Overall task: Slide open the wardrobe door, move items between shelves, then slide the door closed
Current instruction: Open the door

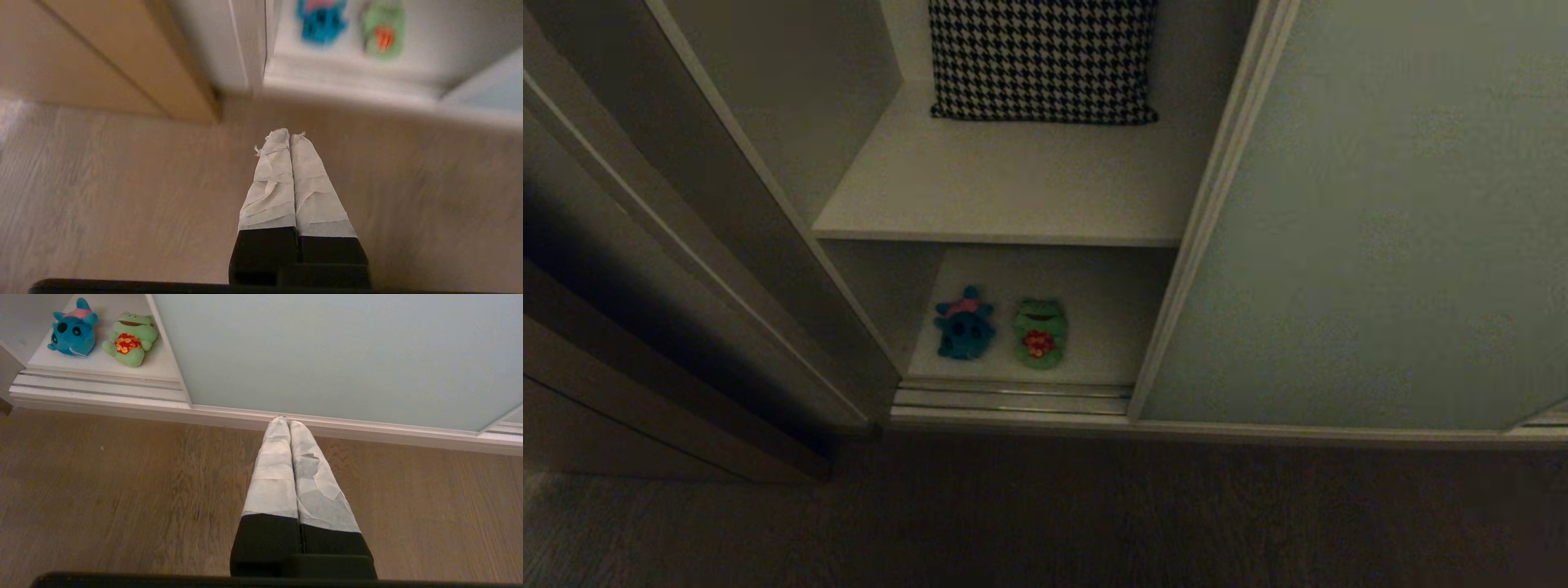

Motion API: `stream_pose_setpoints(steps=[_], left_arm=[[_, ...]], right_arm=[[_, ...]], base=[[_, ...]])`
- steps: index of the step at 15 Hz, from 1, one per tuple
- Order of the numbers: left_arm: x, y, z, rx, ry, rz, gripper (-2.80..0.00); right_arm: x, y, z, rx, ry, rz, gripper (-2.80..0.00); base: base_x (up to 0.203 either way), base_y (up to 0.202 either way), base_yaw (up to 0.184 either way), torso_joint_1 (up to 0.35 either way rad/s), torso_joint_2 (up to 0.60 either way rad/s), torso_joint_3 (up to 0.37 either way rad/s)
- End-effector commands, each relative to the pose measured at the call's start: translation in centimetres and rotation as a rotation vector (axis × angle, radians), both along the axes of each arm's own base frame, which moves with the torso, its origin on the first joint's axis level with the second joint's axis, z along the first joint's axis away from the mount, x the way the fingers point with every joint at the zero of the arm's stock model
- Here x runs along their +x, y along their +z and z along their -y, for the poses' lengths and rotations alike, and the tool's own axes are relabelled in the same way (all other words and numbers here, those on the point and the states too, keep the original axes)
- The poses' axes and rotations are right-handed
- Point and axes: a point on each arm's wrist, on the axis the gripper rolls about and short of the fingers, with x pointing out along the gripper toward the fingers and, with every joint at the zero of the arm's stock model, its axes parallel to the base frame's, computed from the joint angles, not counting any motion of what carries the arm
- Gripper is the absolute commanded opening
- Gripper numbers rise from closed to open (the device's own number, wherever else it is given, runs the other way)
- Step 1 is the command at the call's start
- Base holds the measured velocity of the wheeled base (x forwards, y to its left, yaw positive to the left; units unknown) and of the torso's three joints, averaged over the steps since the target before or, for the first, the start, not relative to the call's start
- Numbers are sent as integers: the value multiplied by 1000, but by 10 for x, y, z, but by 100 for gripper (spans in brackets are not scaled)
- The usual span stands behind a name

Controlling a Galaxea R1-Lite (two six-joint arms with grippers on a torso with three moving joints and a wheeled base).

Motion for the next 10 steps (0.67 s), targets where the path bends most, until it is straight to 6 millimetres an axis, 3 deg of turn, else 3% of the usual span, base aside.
stream_pose_setpoints(steps=[1, 4, 7, 8, 10], left_arm=[[-16, -43, 1, 36, -24, 33, -280], [-2, -88, 0, 67, -60, 66, -280], [-6, -127, 0, 119, -86, 204, -280], [-4, -136, 0, 109, -89, 208, -280], [-3, -135, 0, 89, -87, 224, -280]], right_arm=[[0, 0, 0, 0, 0, 3, -280], [0, 0, 0, 0, 0, 3, -280], [0, 0, 0, 0, 0, 3, -280], [0, 0, 0, 0, 0, 3, -280], [0, 0, 0, 0, 0, 3, -280]], base=[[0, 0, 0, 0, 0, 0], [0, 0, 0, 0, 0, 0], [0, 0, 0, 0, 0, 0], [0, 0, 0, 0, 0, 0], [0, 0, 0, 0, 0, 0]])
